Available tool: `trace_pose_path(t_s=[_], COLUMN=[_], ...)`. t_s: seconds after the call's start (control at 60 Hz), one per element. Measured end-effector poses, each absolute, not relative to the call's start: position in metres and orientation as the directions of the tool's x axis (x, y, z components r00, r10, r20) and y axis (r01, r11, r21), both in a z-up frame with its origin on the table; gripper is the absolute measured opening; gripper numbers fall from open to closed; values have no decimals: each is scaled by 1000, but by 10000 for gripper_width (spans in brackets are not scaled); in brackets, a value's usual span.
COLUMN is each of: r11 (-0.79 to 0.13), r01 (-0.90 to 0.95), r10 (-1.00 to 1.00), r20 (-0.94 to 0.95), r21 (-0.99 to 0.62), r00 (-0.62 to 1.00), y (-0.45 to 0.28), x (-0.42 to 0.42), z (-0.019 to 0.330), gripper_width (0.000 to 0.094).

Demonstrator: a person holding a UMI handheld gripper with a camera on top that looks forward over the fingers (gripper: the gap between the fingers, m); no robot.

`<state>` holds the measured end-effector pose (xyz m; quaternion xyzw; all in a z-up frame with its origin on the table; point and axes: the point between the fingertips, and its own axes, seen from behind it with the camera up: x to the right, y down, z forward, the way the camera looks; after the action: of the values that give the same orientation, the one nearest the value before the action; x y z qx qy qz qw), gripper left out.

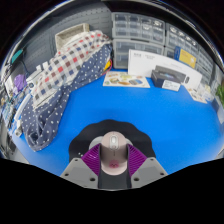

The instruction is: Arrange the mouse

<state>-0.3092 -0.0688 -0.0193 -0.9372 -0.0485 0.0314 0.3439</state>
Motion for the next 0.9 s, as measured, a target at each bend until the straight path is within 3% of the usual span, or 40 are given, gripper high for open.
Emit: trace_pose_path(t_s=[0.067,0.267,0.383,0.433,0.683,0.9], r11=[-744,-760,-755,-733,-644,-588], r01=[87,56,-6,-9,-7,2], r10=[121,93,48,50,43,14], r20=[-6,-22,-64,-67,-46,-7], r21=[-662,-648,-656,-680,-765,-809], r00=[993,995,997,996,998,1000], y=[-68,-67,-67,-66,-70,-84], x=[-308,-309,-307,-304,-245,-149], z=[-19,-19,2,21,119,173], gripper_width=[331,479,882,837,863,862])
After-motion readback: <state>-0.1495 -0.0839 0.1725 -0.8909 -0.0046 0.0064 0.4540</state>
